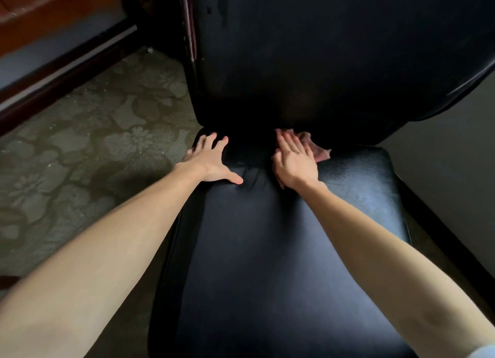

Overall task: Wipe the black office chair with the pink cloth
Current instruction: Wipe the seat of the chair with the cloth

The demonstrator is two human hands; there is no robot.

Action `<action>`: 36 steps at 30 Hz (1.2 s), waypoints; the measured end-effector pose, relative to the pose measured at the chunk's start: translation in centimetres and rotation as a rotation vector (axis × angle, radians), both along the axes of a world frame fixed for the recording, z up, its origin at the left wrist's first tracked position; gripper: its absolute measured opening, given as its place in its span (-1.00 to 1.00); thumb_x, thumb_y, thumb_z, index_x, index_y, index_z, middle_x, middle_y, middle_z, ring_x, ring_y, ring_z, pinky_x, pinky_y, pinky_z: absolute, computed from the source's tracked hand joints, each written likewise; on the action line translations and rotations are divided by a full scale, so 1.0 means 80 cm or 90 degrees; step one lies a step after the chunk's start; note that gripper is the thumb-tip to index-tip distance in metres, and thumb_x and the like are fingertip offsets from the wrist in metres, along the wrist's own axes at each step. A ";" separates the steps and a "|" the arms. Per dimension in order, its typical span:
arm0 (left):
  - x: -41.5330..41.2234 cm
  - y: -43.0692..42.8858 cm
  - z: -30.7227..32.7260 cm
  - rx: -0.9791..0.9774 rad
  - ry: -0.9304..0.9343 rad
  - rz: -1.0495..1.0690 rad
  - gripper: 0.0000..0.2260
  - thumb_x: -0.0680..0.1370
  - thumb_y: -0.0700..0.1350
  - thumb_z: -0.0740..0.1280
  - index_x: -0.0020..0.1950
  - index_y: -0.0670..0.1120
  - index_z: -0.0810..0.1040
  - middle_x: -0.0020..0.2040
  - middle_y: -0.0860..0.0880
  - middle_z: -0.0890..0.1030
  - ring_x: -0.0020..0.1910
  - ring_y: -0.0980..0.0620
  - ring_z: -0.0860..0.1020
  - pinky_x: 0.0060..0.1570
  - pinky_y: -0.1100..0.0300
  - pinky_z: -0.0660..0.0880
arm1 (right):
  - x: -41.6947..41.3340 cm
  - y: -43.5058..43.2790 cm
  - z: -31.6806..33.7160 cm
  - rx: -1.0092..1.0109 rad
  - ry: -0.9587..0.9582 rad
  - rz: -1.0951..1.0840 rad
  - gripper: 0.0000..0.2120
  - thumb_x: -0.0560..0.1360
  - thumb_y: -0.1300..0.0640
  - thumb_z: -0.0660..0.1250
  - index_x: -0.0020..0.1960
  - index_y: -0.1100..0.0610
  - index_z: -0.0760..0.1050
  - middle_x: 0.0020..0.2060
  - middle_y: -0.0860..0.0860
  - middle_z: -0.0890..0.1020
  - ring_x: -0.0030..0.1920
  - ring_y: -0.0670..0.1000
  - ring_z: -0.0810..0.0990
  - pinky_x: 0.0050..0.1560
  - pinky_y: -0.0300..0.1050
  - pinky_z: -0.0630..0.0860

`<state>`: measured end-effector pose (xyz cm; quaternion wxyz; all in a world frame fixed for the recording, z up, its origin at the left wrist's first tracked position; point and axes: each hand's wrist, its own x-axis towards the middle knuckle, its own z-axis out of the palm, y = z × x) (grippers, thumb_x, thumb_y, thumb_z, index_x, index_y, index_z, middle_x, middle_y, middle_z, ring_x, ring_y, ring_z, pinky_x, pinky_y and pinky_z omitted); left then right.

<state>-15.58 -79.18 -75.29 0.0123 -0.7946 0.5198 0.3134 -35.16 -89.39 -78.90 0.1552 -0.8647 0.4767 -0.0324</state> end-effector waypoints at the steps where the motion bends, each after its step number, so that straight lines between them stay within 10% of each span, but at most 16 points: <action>1: 0.004 0.003 0.002 -0.004 0.018 -0.009 0.06 0.37 0.24 0.51 0.63 0.10 -0.15 0.62 0.03 -0.24 0.59 -0.05 -0.26 0.51 -0.17 -0.08 | -0.006 -0.003 0.000 0.006 0.000 -0.006 -0.47 0.65 0.05 0.01 0.60 0.06 0.03 0.58 -0.02 0.12 0.58 -0.04 -0.02 0.55 0.00 -0.11; 15: 0.038 0.056 0.011 0.034 -0.058 -0.064 0.03 0.42 0.31 0.42 0.63 -0.09 -0.09 0.64 -0.01 -0.15 0.60 -0.02 -0.18 0.52 -0.16 -0.20 | 0.157 0.027 0.007 0.084 -0.023 0.300 -0.53 0.67 0.08 0.01 0.58 0.00 0.12 0.57 -0.08 0.13 0.58 -0.05 0.00 0.54 0.07 -0.07; 30: -0.102 -0.051 0.006 -0.054 -0.007 -0.156 -0.22 0.50 0.46 0.12 0.61 0.19 -0.08 0.63 -0.03 -0.21 0.59 -0.13 -0.24 0.47 -0.34 -0.23 | -0.174 -0.040 0.009 0.019 0.025 -0.100 -0.51 0.68 -0.04 0.03 0.59 -0.03 0.09 0.58 -0.06 0.11 0.58 -0.07 -0.04 0.54 0.06 -0.07; 36: -0.134 -0.072 0.005 -0.022 0.005 -0.120 -0.34 0.52 0.48 -0.04 0.58 0.29 -0.01 0.64 -0.04 -0.15 0.58 -0.15 -0.28 0.35 -0.49 -0.27 | -0.148 -0.041 0.005 0.024 0.043 -0.181 -0.50 0.68 -0.02 0.01 0.59 0.05 0.08 0.59 -0.01 0.08 0.58 0.07 -0.08 0.53 0.08 -0.11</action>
